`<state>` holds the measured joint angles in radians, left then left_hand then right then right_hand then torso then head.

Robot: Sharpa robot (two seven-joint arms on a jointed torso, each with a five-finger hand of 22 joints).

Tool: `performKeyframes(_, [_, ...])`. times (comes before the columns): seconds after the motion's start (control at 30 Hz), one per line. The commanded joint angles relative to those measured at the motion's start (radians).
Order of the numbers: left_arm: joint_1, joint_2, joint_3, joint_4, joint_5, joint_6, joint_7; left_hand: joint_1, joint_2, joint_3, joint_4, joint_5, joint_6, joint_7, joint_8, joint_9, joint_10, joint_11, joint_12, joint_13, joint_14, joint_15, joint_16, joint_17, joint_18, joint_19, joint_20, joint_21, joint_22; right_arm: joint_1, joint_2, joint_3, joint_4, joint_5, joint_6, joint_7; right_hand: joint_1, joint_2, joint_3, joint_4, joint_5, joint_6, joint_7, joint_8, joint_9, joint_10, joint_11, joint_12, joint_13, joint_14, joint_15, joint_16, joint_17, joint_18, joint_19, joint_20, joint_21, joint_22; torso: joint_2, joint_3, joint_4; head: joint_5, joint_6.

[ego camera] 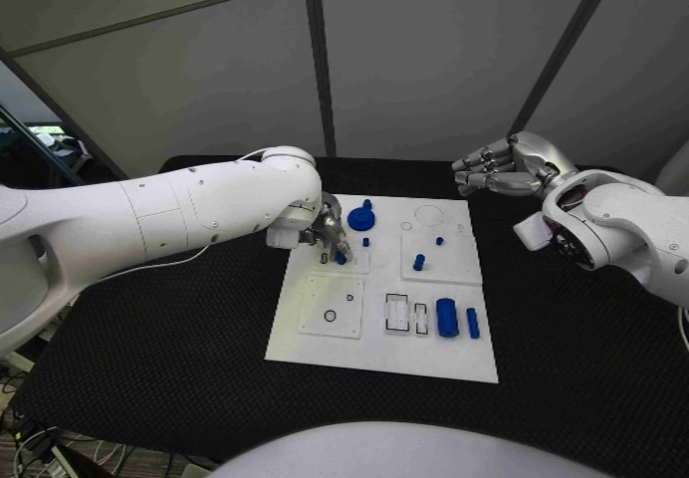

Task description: Assemble the parts on the task board

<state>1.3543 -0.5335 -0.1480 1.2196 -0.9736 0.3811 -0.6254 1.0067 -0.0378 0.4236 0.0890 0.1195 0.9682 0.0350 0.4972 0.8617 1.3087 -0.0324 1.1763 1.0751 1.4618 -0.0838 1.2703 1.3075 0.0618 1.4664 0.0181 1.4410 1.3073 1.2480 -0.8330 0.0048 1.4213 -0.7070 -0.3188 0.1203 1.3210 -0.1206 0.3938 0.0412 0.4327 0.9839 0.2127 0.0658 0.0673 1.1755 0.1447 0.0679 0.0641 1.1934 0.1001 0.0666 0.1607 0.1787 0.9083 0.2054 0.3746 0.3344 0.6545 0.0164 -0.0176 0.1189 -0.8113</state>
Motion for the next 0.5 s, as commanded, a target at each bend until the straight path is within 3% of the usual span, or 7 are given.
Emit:
performKeyframes(0.03, [0.0, 0.001, -0.002, -0.004, -0.018, 0.015, -0.011, -0.014, 0.004, -0.013, 0.004, -0.004, 0.003, 0.003, -0.003, -0.001, 0.005, 0.002, 0.005, 0.002, 0.049, -0.003, 0.004, 0.047, -0.025, 0.04, 0.005, 0.004, 0.117, 0.002, -0.001, 0.001, 0.002, 0.003, 0.001, 0.006, -0.001, -0.002, 0.004, -0.002, 0.003, -0.007, 0.002, 0.006, 0.002, -0.008, 0.001, 0.006, -0.001, -0.008, 0.001, -0.003, -0.002, 0.002, 0.005, 0.0, -0.004, -0.001, 0.0, -0.0002, 0.0, -0.001, -0.001])
performKeyframes(0.5, [0.0, 0.001, -0.002, -0.006, -0.019, 0.016, -0.01, -0.063, 0.005, -0.087, 0.042, -0.003, 0.011, 0.003, -0.006, -0.001, 0.006, 0.003, 0.008, 0.004, 0.05, -0.003, 0.005, 0.048, -0.026, 0.043, 0.005, 0.007, 0.123, 0.002, -0.002, 0.001, 0.003, 0.003, 0.002, 0.005, -0.003, -0.002, 0.003, 0.0, 0.003, -0.007, 0.003, 0.007, 0.002, -0.008, 0.002, 0.006, -0.001, -0.009, 0.002, -0.003, -0.002, 0.002, 0.005, 0.001, -0.005, -0.002, 0.0, -0.0006, 0.0002, -0.002, -0.004])
